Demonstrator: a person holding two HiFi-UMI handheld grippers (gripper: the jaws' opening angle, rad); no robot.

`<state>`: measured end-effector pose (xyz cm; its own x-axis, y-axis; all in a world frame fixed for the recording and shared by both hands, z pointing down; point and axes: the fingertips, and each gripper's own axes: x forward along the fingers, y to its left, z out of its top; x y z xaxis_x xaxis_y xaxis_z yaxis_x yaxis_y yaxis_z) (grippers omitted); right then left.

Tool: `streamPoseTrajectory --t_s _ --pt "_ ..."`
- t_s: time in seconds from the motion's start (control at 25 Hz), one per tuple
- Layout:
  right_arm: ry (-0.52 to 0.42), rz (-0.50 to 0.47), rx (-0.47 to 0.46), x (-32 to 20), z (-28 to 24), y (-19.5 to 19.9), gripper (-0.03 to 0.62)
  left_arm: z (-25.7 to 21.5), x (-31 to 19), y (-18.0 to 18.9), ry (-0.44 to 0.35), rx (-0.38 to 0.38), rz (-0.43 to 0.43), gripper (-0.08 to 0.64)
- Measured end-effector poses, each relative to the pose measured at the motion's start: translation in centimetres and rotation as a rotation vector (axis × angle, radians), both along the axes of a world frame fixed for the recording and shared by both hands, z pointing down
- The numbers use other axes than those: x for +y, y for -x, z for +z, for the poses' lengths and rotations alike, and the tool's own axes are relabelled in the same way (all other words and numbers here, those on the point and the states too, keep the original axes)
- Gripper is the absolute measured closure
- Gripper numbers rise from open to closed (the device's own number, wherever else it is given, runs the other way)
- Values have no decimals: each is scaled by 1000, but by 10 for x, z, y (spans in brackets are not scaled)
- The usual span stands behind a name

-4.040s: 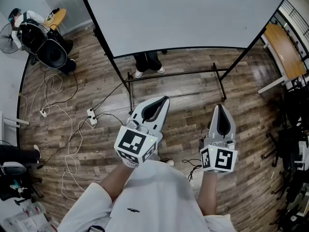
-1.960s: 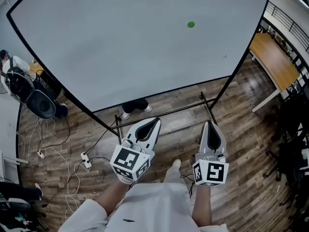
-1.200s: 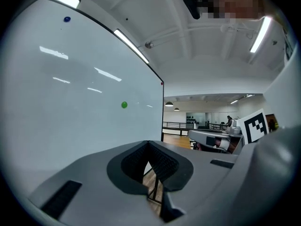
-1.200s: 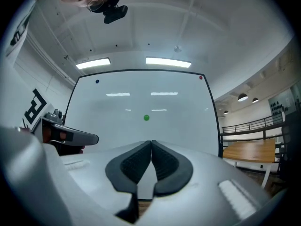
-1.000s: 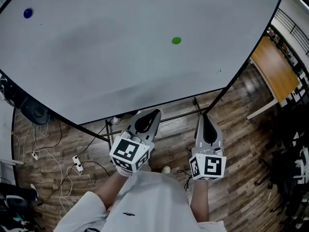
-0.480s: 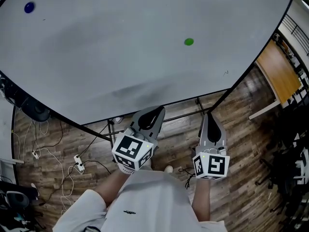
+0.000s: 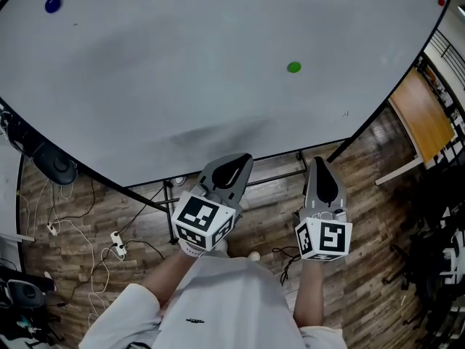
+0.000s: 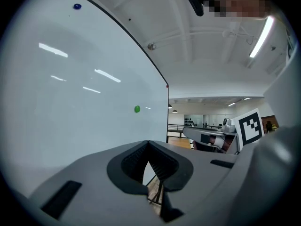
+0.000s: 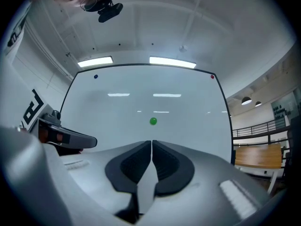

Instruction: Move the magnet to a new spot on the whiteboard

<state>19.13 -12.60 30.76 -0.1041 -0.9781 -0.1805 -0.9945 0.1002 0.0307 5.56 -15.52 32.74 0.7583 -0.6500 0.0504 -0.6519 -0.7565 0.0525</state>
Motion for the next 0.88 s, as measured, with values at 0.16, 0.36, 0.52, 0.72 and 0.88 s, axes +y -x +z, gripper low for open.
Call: streamPoseTrajectory --t_s 0.16,0.36,0.52,0.72,0.88 --pt "-18 -25 11 -26 -7 5 575 -7 -16 4 -20 10 -21 554" --pt "-34 -47 19 -39 -13 10 552 -14 -23 6 -42 11 -36 554" --pt "-46 -67 42 -60 -24 18 532 -18 -37 12 -45 10 -53 554" --pt "-51 -90 50 -90 -33 19 514 -26 -55 8 -63 15 -55 554" --pt "-57 -96 57 -105 -39 14 502 -31 -65 -1 -72 15 -55 554"
